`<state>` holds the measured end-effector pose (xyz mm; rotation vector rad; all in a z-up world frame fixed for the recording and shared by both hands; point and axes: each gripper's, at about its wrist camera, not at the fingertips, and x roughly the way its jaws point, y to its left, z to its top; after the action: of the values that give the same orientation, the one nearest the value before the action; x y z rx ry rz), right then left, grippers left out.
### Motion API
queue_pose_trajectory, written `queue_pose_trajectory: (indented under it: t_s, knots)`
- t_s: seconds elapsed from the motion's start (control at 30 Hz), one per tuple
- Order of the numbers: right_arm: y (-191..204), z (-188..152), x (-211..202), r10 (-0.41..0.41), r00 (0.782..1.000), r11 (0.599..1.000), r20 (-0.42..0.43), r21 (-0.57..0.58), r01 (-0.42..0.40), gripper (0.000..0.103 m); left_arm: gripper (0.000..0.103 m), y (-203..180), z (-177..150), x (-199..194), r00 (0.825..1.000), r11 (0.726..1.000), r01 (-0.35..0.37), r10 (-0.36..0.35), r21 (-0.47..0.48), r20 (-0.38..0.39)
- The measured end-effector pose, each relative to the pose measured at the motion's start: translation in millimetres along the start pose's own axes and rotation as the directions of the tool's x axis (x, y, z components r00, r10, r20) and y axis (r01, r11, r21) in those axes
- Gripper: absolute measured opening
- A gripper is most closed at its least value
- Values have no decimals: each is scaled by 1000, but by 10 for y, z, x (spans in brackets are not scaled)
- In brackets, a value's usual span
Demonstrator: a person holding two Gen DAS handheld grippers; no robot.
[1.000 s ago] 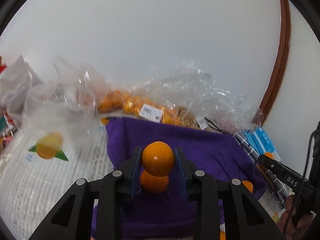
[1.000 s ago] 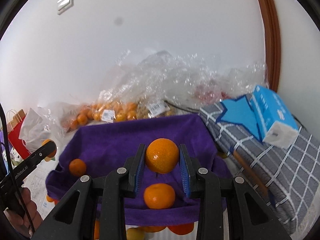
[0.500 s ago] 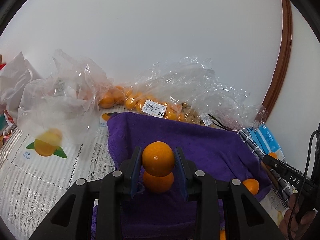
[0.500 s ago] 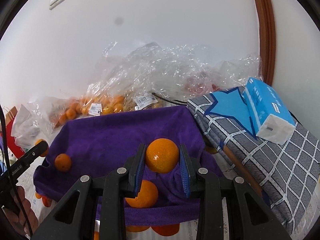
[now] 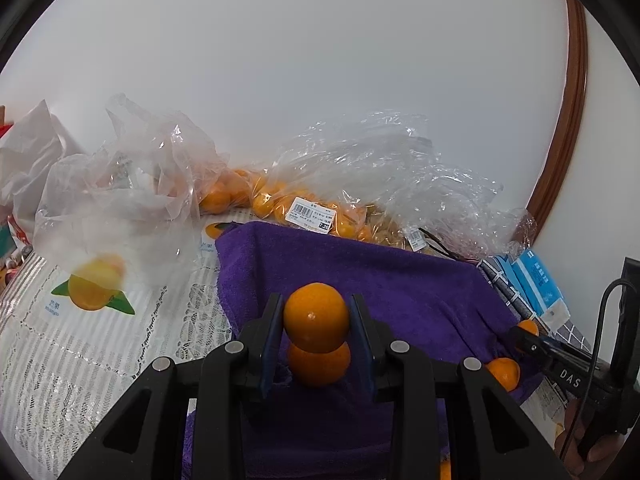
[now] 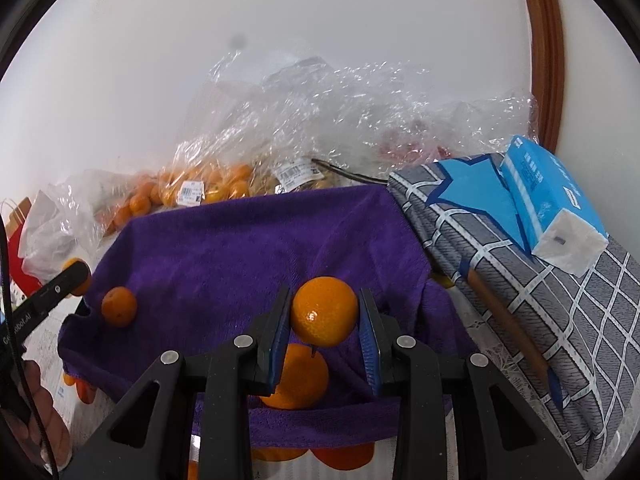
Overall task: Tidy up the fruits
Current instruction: 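Carry both held oranges over the purple towel and lower them, then open the right tool onto the towel while the left tool releases its orange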
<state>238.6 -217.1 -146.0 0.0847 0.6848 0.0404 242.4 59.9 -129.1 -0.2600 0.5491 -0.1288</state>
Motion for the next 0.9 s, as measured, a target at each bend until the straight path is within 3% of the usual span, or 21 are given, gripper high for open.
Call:
queue_pose_trajectory:
  t_s: [0.63, 0.9]
  knots:
    - [43, -28, 116, -5, 999, 1000, -47, -7, 5, 32, 31, 2, -17, 38, 1000, 1000, 0, 0, -5, -16]
    - [-56, 4, 67, -13, 999, 999, -30, 32, 14, 32, 31, 201, 25, 45, 999, 994, 14, -18, -108, -34]
